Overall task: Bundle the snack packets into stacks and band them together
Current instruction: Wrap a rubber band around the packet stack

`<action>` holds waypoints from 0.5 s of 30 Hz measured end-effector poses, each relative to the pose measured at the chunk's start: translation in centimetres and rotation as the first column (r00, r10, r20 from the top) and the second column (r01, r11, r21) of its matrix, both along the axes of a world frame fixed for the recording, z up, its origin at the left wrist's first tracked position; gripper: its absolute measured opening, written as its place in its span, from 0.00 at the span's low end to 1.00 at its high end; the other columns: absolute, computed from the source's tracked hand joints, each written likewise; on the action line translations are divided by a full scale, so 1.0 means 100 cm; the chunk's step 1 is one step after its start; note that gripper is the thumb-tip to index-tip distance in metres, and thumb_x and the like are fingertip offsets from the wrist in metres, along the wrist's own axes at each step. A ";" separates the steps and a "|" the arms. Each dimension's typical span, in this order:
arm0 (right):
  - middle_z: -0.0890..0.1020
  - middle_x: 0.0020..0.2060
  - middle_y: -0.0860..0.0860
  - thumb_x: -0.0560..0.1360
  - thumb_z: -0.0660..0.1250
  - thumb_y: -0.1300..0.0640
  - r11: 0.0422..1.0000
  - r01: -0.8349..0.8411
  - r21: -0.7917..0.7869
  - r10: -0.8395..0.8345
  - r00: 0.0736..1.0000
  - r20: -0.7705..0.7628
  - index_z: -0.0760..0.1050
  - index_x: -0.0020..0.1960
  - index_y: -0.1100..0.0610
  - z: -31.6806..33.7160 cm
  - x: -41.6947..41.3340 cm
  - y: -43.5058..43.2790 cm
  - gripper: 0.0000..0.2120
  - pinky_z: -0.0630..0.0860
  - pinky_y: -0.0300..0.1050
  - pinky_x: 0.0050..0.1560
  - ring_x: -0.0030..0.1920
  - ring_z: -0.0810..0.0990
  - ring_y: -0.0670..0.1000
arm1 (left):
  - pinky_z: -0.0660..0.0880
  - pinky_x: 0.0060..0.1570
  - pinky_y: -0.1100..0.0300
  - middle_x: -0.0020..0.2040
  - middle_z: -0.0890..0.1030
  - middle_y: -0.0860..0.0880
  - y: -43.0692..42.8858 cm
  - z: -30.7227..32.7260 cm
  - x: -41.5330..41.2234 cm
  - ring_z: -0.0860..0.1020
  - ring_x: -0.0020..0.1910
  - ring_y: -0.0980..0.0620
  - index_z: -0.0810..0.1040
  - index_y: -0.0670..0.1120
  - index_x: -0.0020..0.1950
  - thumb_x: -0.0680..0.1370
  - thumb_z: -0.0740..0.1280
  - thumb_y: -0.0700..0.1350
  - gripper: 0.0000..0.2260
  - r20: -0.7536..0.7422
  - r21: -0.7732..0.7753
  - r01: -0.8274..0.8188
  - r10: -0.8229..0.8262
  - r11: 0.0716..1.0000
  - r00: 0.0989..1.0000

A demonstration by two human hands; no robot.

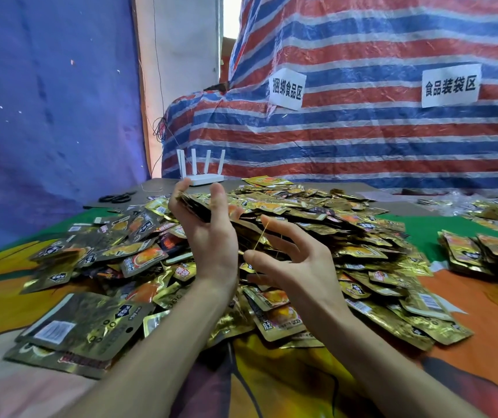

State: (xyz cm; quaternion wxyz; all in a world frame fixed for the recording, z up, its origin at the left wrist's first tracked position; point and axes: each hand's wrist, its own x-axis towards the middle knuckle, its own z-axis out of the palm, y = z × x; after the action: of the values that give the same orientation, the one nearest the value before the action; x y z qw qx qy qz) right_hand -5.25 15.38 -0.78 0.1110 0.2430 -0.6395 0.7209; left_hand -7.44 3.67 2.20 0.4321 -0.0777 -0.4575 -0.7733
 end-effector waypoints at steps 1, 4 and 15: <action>0.83 0.58 0.47 0.68 0.81 0.62 1.000 0.010 -0.002 -0.010 1.000 -0.010 0.81 0.63 0.47 0.000 0.000 0.000 0.26 0.84 0.47 0.40 0.61 0.82 0.50 | 0.80 0.48 0.53 0.50 0.76 0.50 0.001 0.000 0.002 0.80 0.43 0.51 0.65 0.55 0.62 0.83 0.64 0.46 0.12 -0.022 -0.026 -0.010 0.009 1.000 1.000; 0.83 0.58 0.44 0.67 0.82 0.61 0.997 0.079 0.024 -0.078 0.995 -0.058 0.81 0.64 0.47 0.002 0.000 -0.001 0.28 0.84 0.55 0.51 0.62 0.80 0.42 | 0.81 0.51 0.53 0.51 0.76 0.50 0.004 0.000 0.006 0.80 0.47 0.50 0.63 0.53 0.65 0.82 0.64 0.48 0.14 -0.049 -0.085 -0.017 0.013 0.996 0.999; 0.85 0.55 0.42 0.65 0.80 0.61 0.994 0.094 0.056 -0.083 0.979 -0.185 0.81 0.60 0.50 0.007 0.003 0.002 0.25 0.79 0.40 0.58 0.58 0.82 0.41 | 0.73 0.66 0.38 0.69 0.73 0.31 0.010 0.003 0.017 0.77 0.65 0.34 0.66 0.39 0.75 0.81 0.59 0.63 0.32 0.289 0.218 0.486 -0.532 0.846 0.796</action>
State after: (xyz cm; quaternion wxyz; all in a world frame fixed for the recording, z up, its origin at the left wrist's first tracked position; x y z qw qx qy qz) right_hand -4.93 15.63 -0.05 0.1930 0.2827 -0.6598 0.6689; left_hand -5.76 4.66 2.48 0.1270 -0.0351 -0.4347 -0.8909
